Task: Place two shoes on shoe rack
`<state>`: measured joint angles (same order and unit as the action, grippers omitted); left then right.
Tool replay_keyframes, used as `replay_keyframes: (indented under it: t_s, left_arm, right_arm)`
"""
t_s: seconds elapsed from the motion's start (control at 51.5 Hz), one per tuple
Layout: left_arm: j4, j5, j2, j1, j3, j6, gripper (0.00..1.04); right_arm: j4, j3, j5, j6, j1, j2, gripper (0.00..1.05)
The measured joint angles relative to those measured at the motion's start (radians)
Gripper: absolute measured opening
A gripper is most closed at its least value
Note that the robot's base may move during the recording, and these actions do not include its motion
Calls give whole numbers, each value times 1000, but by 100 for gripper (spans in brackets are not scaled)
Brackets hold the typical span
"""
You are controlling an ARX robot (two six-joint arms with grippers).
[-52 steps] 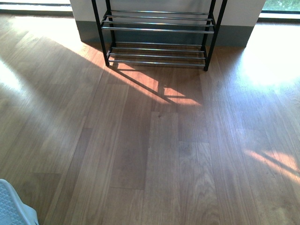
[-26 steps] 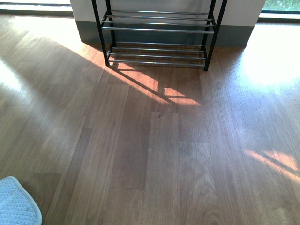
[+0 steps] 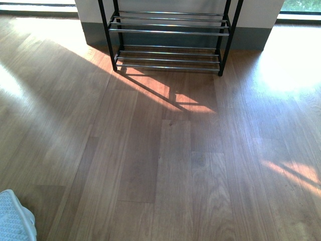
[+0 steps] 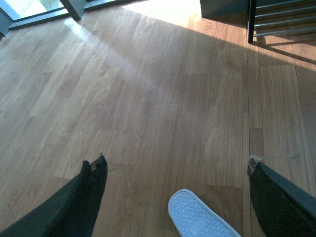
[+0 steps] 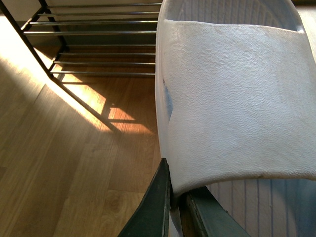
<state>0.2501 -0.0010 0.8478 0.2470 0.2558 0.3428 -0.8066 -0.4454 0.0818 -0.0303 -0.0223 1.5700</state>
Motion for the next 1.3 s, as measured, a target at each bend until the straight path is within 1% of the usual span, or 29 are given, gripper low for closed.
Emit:
replay_keyframes:
  t_s: [0.019,0.039,0.058,0.097,0.136,0.214,0.272,0.349,0.408,0.446,0.544,0.563,0.641,0.679,0.757,0.815,0.912,1.106,1.242,1.301]
  left_arm:
    - [0,0,0,0,0,0,95]
    - [2,8,1,2,-1,-8,97]
    - [10,19,3,5,-2,-20,97]
    - [56,86,19,13,-9,-82,95]
    - [80,111,42,15,-7,-138,95]
    - [93,111,166,8,38,-269,95]
    - [94,101,236,3,70,-304,95]
    - [109,48,440,-26,171,-367,95]
    - [73,44,583,-56,247,-432,95]
    - [63,2,700,-93,294,-500,95]
    - [50,-56,944,-187,356,-667,95]
    - [53,-84,994,-208,364,-711,95]
    - [61,-131,1160,-264,391,-813,95]
    - [60,-140,1244,-283,412,-845,95]
    - [39,-180,1389,-297,463,-881,95]
    - [-8,-183,1506,-303,513,-914,95]
    - [-41,-187,1611,-312,565,-935,95]
    - [-142,-193,1757,-324,707,-970,95]
    - [-174,-180,1827,-324,771,-995,95]
    - [-204,-159,1862,-323,800,-1019,95]
  right_arm:
    - [0,0,0,0,0,0,1]
    - [0,0,0,0,0,0,1]
    - [0,0,0,0,0,0,1]
    - [0,0,0,0,0,0,1]
    - [0,0,0,0,0,0,1]
    - [0,0,0,0,0,0,2]
    - [0,0,0,0,0,0,1]
    - [0,0,0,0,0,0,1]
    - [0,0,0,0,0,0,1]
    - [0,0,0,0,0,0,1]
    - [0,0,0,0,0,0,1]
    - [0,0,0,0,0,0,1]
    - [0,0,0,0,0,0,1]
    - [0,0,0,0,0,0,1]
    - [0,0,0,0,0,0,1]
    - [0,0,0,0,0,0,1]
    - [0,0,0,0,0,0,1]
    - [0,0,0,0,0,0,1]
    - [0,0,0,0,0,0,1]
    - [0,0,0,0,0,0,1]
